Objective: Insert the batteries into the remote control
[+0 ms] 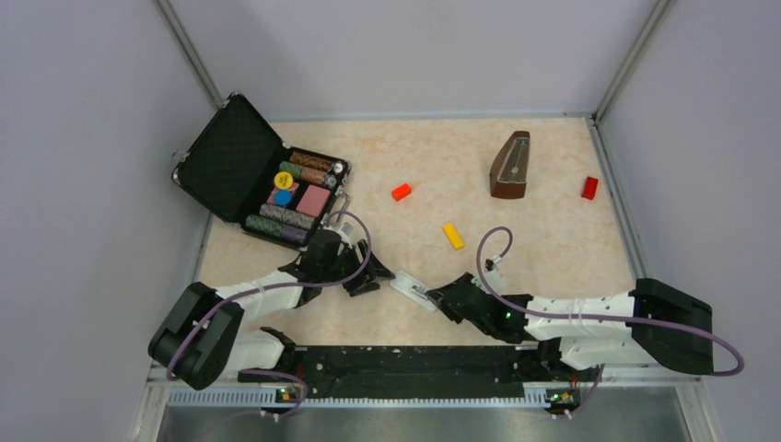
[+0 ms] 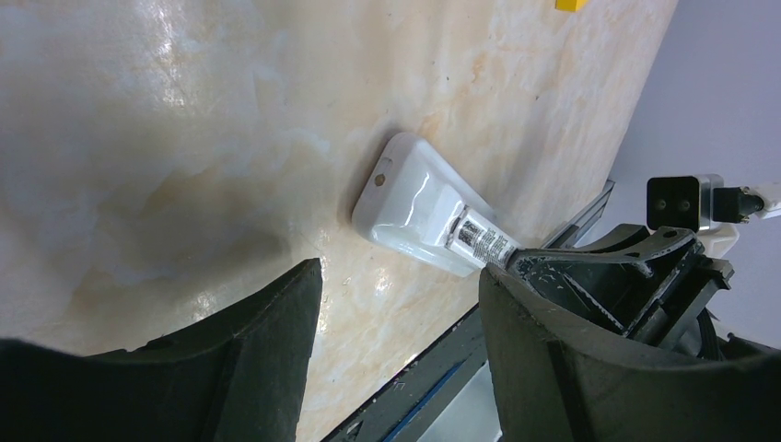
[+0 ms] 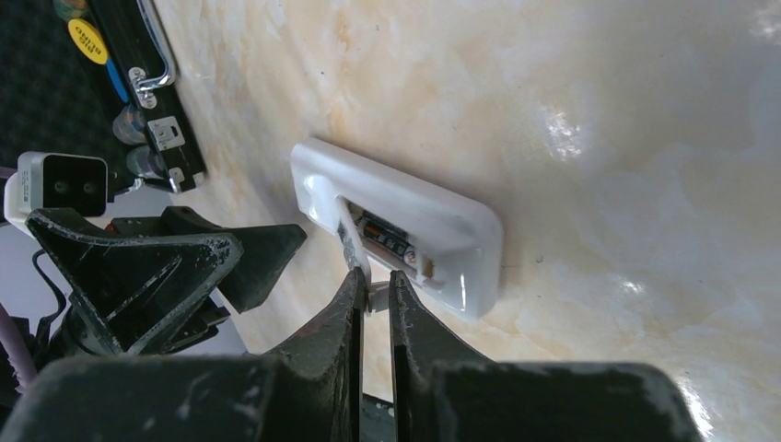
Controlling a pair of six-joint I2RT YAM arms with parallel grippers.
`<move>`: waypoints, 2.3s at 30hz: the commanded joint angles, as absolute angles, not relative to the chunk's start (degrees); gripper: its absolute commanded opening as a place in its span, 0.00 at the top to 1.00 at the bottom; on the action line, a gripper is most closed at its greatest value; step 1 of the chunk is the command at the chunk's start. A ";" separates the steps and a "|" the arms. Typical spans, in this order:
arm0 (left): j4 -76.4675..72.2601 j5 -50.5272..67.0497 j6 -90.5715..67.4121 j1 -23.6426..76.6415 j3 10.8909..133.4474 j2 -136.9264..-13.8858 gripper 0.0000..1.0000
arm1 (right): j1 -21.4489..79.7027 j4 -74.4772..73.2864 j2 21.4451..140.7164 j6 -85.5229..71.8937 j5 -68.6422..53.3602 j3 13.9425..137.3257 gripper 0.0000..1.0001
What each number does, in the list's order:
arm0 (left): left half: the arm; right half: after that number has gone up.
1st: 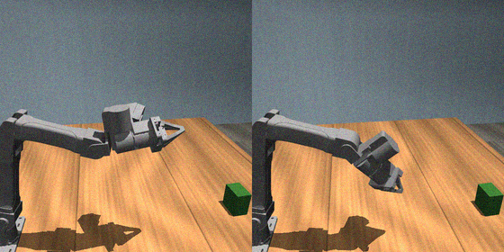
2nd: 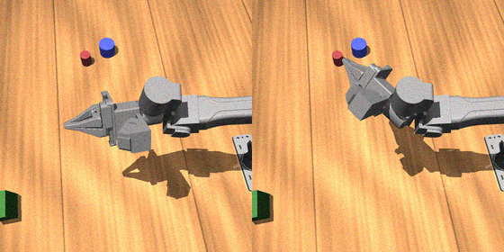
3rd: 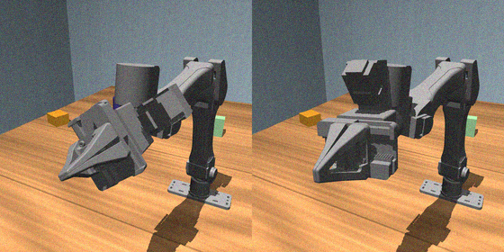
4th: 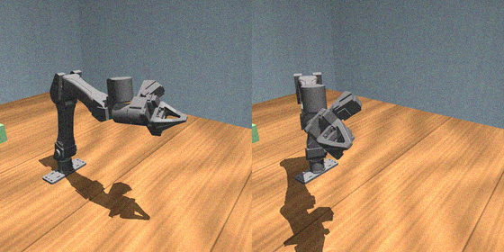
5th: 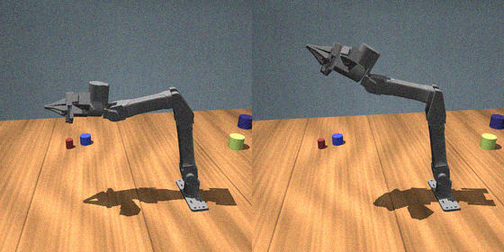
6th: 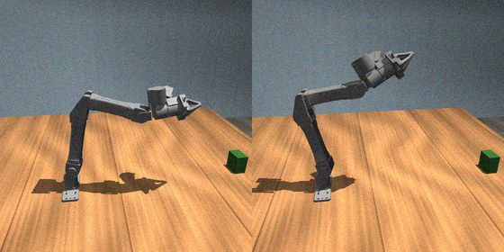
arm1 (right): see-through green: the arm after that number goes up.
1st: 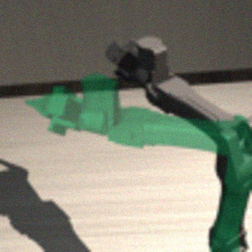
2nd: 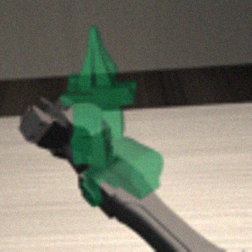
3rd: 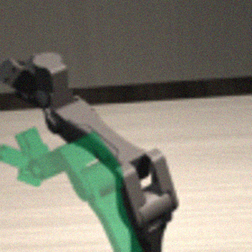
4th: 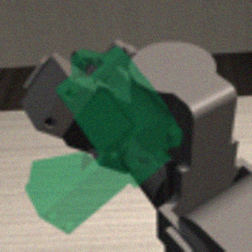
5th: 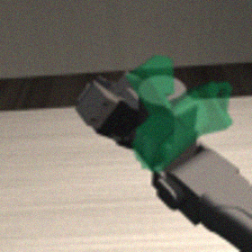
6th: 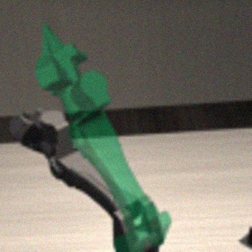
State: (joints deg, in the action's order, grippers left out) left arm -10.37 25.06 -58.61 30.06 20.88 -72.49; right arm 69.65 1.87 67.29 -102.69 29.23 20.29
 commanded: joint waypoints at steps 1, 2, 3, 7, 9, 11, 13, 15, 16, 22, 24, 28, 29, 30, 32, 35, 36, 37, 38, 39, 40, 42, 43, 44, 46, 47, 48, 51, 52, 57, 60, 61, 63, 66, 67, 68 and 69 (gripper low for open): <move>-12.83 25.49 -58.36 30.18 21.01 -71.45 0.33 | 70.69 -2.89 65.61 -103.49 29.44 19.09 1.00; -12.90 25.48 -58.36 30.23 21.01 -71.44 0.33 | 70.70 -2.94 65.63 -103.41 29.40 19.03 1.00; -12.92 25.49 -58.36 30.23 21.08 -71.60 0.33 | 70.69 -2.91 65.65 -103.37 29.26 19.02 1.00; -12.94 25.57 -58.27 30.24 21.18 -71.80 0.33 | 70.78 -2.14 66.10 -103.27 28.88 18.73 1.00; -13.01 25.53 -58.27 30.26 21.19 -71.76 0.33 | 70.80 -1.55 66.60 -103.12 28.77 18.86 1.00; -12.93 25.58 -58.19 30.32 21.18 -71.81 0.33 | 70.74 -0.68 67.46 -102.98 28.52 18.93 1.00; -13.00 25.81 -58.04 30.36 21.33 -71.82 0.33 | 70.77 0.27 68.39 -102.39 28.43 19.10 1.00; -12.95 25.90 -57.88 30.61 21.44 -71.89 0.33 | 70.82 1.60 69.46 -102.21 28.28 19.25 1.00; -12.91 26.00 -57.73 30.76 21.51 -72.04 0.33 | 70.76 1.92 69.92 -102.15 28.22 19.36 1.00; -13.39 27.02 -57.22 31.13 21.92 -73.93 0.33 | 70.74 3.78 71.91 -101.98 27.64 19.20 1.00; -13.52 27.53 -57.22 31.36 22.13 -74.49 0.33 | 70.81 3.72 72.14 -102.14 27.60 19.18 1.00; -13.65 27.81 -57.29 31.91 22.57 -74.79 0.33 | 70.75 2.62 72.22 -102.99 27.45 20.15 1.00; -13.66 28.00 -57.50 32.12 22.71 -74.95 0.33 | 70.75 1.78 72.20 -103.35 27.38 20.70 1.00; -13.69 28.10 -57.81 32.32 22.80 -75.00 0.33 | 70.75 1.00 72.24 -103.84 27.34 21.22 1.00; -13.92 28.04 -58.54 32.63 22.85 -75.14 0.33 | 70.78 -1.34 72.32 -105.30 26.81 22.36 0.99; -15.07 27.38 -60.24 33.08 22.70 -74.93 0.33 | 70.72 -4.77 72.46 -107.86 26.11 23.94 0.99; -15.51 27.03 -60.88 33.37 22.66 -75.08 0.33 | 70.76 -5.63 72.66 -108.68 25.75 24.33 0.99; -15.72 26.60 -61.50 33.74 22.67 -75.19 0.33 | 70.76 -6.39 72.99 -109.45 25.48 24.62 0.98; -15.84 26.17 -62.03 34.08 22.68 -75.42 0.33 | 70.70 -7.29 73.22 -110.41 24.96 24.94 0.97; -15.90 25.64 -62.57 34.45 22.68 -75.60 0.33 | 70.72 -7.78 73.50 -110.85 24.54 25.18 0.97; -15.97 25.20 -63.21 34.73 22.68 -75.85 0.33 | 70.73 -8.17 73.73 -111.06 24.27 25.34 0.96; -16.75 24.75 -64.74 35.32 22.59 -76.35 0.33 | 70.78 -9.18 74.15 -111.73 23.86 25.75 0.94; -17.22 24.56 -65.34 35.66 22.59 -76.73 0.33 | 70.76 -9.21 74.29 -111.90 23.60 25.70 0.94; -17.40 24.44 -65.79 35.91 22.77 -77.18 0.33 | 70.71 -9.46 74.47 -112.19 23.28 25.78 0.93; -17.26 24.09 -66.44 36.52 23.21 -77.91 0.33 | 70.77 -10.10 74.77 -112.57 22.76 25.98 0.91; -17.00 23.82 -66.60 36.84 23.40 -78.39 0.33 | 70.73 -10.48 74.84 -112.74 22.70 26.10 0.90; -16.66 23.57 -66.62 37.15 23.57 -78.54 0.34 | 70.77 -10.99 74.88 -112.76 22.68 26.29 0.88; -14.72 22.88 -65.65 37.67 24.65 -79.02 0.34 | 70.68 -12.77 74.72 -112.76 22.48 26.84 0.82; -14.20 22.73 -65.38 37.77 24.88 -79.20 0.34 | 70.76 -13.49 74.59 -112.83 22.32 27.01 0.80; -12.71 22.02 -64.95 38.04 25.87 -80.15 0.34 | 70.69 -15.69 73.79 -112.40 22.02 27.79 0.70; -11.60 21.72 -64.65 38.15 26.61 -80.68 0.34 | 70.67 -16.71 73.23 -111.84 21.98 28.31 0.68; -11.14 21.51 -64.48 38.14 26.81 -80.77 0.34 | 70.68 -17.24 73.08 -111.68 22.03 28.66 0.67; -10.43 21.25 -64.19 38.15 27.13 -80.94 0.34 | 70.77 -18.43 72.60 -111.05 21.97 29.25 0.66; -10.14 20.77 -64.08 38.14 27.29 -81.05 0.34 | 70.64 -20.68 71.53 -110.20 21.91 30.45 0.64; -9.89 20.57 -64.00 38.14 27.44 -81.18 0.34 | 70.65 -21.55 71.21 -109.83 21.99 30.90 0.63; -9.65 20.37 -63.91 38.14 27.60 -81.37 0.34 | 70.51 -22.26 70.79 -109.41 22.04 31.32 0.62; -9.57 20.25 -63.82 38.14 27.71 -81.53 0.34 | 70.52 -22.78 70.56 -108.97 22.20 31.68 0.62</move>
